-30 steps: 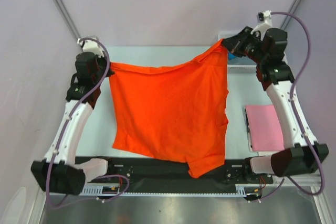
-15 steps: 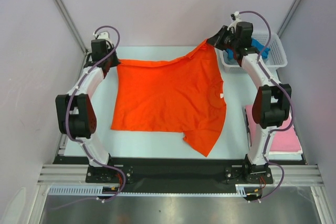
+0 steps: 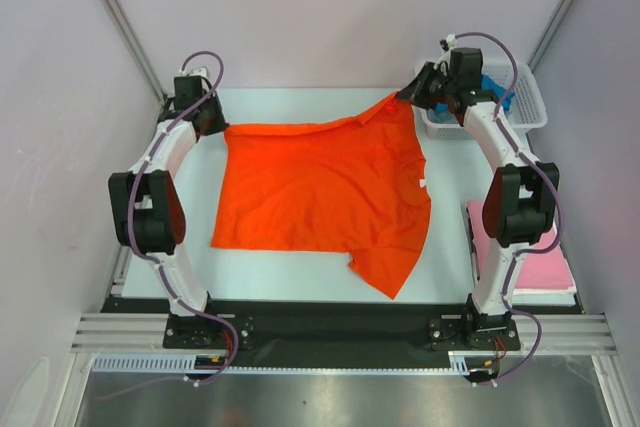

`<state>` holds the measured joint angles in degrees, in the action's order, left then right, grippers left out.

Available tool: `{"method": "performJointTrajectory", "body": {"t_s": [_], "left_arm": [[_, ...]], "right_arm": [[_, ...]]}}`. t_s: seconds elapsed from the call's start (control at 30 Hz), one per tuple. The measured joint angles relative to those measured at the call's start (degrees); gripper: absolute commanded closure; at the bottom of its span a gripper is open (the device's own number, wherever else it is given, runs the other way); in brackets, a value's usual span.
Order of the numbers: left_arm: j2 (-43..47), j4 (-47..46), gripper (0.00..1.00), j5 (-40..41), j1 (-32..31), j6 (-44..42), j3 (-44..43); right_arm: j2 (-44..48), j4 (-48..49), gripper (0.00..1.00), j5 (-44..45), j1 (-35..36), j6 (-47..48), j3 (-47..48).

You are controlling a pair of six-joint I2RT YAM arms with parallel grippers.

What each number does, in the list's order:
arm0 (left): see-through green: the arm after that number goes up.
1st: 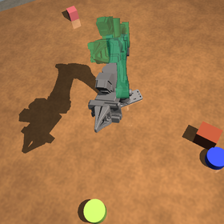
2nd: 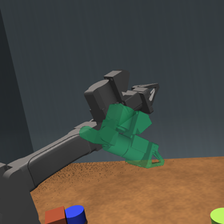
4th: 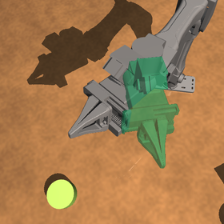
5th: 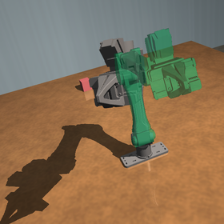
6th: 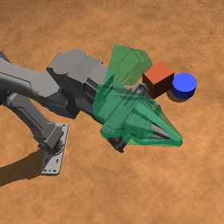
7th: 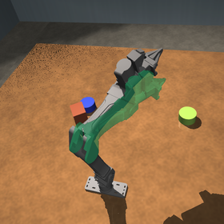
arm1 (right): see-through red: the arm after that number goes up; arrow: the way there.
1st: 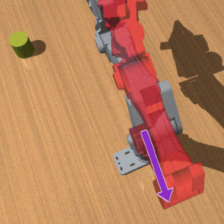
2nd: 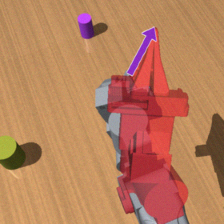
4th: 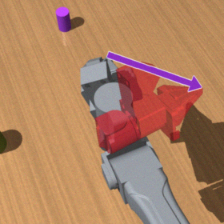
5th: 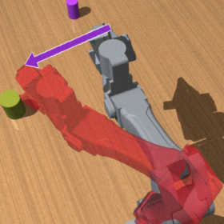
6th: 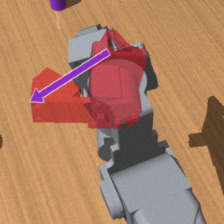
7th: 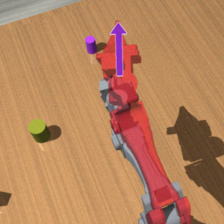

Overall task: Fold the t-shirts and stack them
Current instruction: Flatten the tshirt out, then fold the tshirt

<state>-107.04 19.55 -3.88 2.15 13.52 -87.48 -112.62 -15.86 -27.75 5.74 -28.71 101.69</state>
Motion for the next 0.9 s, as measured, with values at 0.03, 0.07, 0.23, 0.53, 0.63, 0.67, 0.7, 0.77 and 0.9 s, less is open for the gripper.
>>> {"method": "performJointTrajectory", "body": {"t_s": [0.03,0.07,0.23,0.53,0.63,0.67,0.7,0.77,0.9], "left_arm": [[-0.3,1.2,1.0,-0.4,0.0,0.0,-0.1],[-0.6,2.4,1.0,-0.8,0.1,0.0,-0.1],[-2.1,7.9,1.0,-1.9,0.5,0.0,-0.1],[-7.0,15.5,1.0,-3.5,2.1,-0.5,-1.5],[-8.2,17.1,1.0,-4.2,2.3,-0.5,-1.5],[-8.6,17.5,1.0,-4.4,2.3,-0.6,-1.5],[-8.9,17.8,1.0,-4.6,2.3,-0.6,-1.5],[-9.5,18.3,1.0,-5.0,2.3,-0.6,-1.5],[-10.8,19.0,1.0,-5.6,2.3,-0.7,-1.7]], "right_arm": [[1.0,-1.3,1.0,0.0,0.0,-0.1,-1.4],[1.9,-2.5,1.0,0.0,0.0,-0.1,-2.6],[6.9,-8.2,1.0,-0.4,-0.1,-0.2,-8.5],[7.6,-17.7,1.0,-1.2,-0.1,0.7,-12.1],[7.6,-20.7,1.0,-1.1,-0.1,2.3,-12.7],[7.6,-21.4,1.0,-1.0,-0.1,2.7,-12.9],[7.6,-21.9,1.0,-0.9,-0.1,3.2,-13.1],[7.6,-22.5,1.0,-0.6,-0.1,4.0,-13.8],[7.5,-23.8,1.0,-0.1,-0.1,5.0,-14.7]]}}
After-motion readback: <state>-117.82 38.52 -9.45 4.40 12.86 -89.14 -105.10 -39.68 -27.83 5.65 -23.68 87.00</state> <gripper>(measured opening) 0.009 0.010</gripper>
